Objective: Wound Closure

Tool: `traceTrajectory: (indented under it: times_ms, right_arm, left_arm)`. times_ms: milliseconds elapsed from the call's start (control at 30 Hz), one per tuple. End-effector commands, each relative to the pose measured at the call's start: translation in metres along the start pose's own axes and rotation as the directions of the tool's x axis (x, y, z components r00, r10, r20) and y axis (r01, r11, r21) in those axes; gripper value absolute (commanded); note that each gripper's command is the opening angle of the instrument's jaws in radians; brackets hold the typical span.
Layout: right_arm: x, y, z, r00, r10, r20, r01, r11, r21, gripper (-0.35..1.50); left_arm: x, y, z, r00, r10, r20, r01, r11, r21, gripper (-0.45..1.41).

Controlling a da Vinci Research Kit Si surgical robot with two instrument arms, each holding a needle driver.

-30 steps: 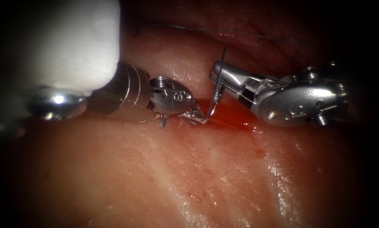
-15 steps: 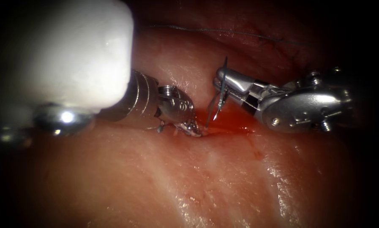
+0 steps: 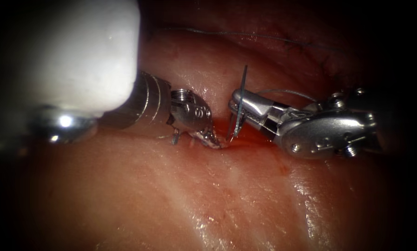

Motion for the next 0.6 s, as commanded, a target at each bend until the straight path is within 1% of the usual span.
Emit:
traceTrajectory:
  times_ms: [33, 233, 433, 600]
  right_arm:
    - [-0.0005, -0.0009, 0.0006, 1.000, 0.000, -0.001, 0.000, 1.000, 0.000, -0.35]
    - [-0.0007, -0.0023, 0.0012, 1.000, -0.011, 0.000, 0.011, 1.000, 0.007, -0.35]
    - [-0.0010, -0.0026, 0.0014, 1.000, -0.014, 0.001, 0.014, 1.000, 0.006, -0.35]
    - [-0.0005, -0.0036, 0.0017, 1.000, -0.020, -0.002, 0.020, 1.000, 0.013, -0.35]
  left_arm:
    - [0.0001, 0.0001, 0.0008, 1.000, -0.001, -0.002, 0.001, 1.000, 0.002, -0.37]
    - [0.0007, 0.0008, 0.0002, 1.000, -0.002, -0.017, 0.003, 1.000, 0.006, -0.35]
    - [0.0008, 0.0011, 0.0001, 1.000, -0.001, -0.025, 0.002, 1.000, 0.012, -0.35]
    - [0.0008, 0.0011, -0.0001, 0.999, 0.001, -0.032, 0.000, 1.000, 0.020, -0.33]
